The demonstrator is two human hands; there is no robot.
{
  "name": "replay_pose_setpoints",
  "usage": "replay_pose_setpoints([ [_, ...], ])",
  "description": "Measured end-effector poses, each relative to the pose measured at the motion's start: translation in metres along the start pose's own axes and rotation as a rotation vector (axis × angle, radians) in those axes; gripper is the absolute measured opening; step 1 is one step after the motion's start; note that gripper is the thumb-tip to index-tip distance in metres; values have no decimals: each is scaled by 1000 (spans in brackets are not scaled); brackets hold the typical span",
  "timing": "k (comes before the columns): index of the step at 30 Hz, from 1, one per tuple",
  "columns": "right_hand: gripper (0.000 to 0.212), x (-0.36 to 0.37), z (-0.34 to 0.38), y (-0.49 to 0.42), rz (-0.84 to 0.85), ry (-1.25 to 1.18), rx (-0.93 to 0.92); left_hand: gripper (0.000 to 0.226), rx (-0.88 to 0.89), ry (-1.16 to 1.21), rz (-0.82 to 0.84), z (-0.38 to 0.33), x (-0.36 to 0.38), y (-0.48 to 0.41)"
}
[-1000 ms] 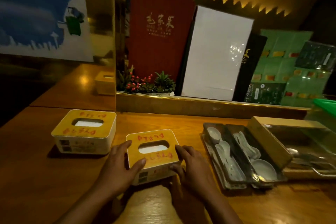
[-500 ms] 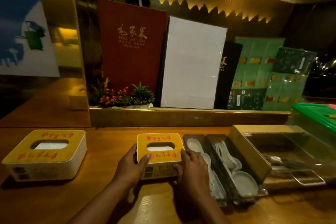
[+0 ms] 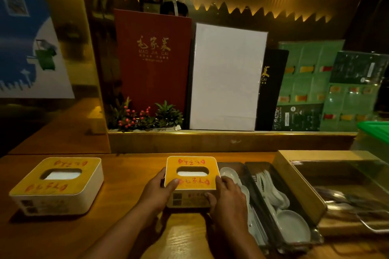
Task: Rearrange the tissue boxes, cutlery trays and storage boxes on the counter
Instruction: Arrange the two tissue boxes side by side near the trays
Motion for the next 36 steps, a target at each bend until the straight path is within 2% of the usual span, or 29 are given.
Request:
replay_pose_setpoints([
  [12, 69, -2, 0, 3, 20, -37, -5, 37, 54, 1, -7, 1, 0, 0],
  [17, 68, -9, 24, 12, -47, -46, -68, 69, 83, -59, -69, 3, -23, 2],
  [19, 57, -6, 46, 16, -91, -75, -170, 67, 127, -128, -94, 2, -43, 6],
  [22, 45, 18, 85, 21, -62, -113, -301, 60, 201, -264, -136, -1, -82, 18],
  [28, 57, 99, 170, 43, 163, -112, -435, 43, 399, -536, -359, 2, -185, 46],
  [33, 68, 161, 234, 55, 285, -56, -469, 49, 326, -599, -503, 36, -275, 52],
  [36, 60, 185, 252, 56, 292, -25, -457, 67, 152, -643, -501, 60, -309, 46],
])
Point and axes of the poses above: each hand's wrist, its own y-axis away from the middle knuckle, its own x-axis out of the palm, z = x × y, the point moved 2 cm from there along -y, towards the middle knuckle, and after that the axes turned 13 degrees about -y, right-handed, at the moved point
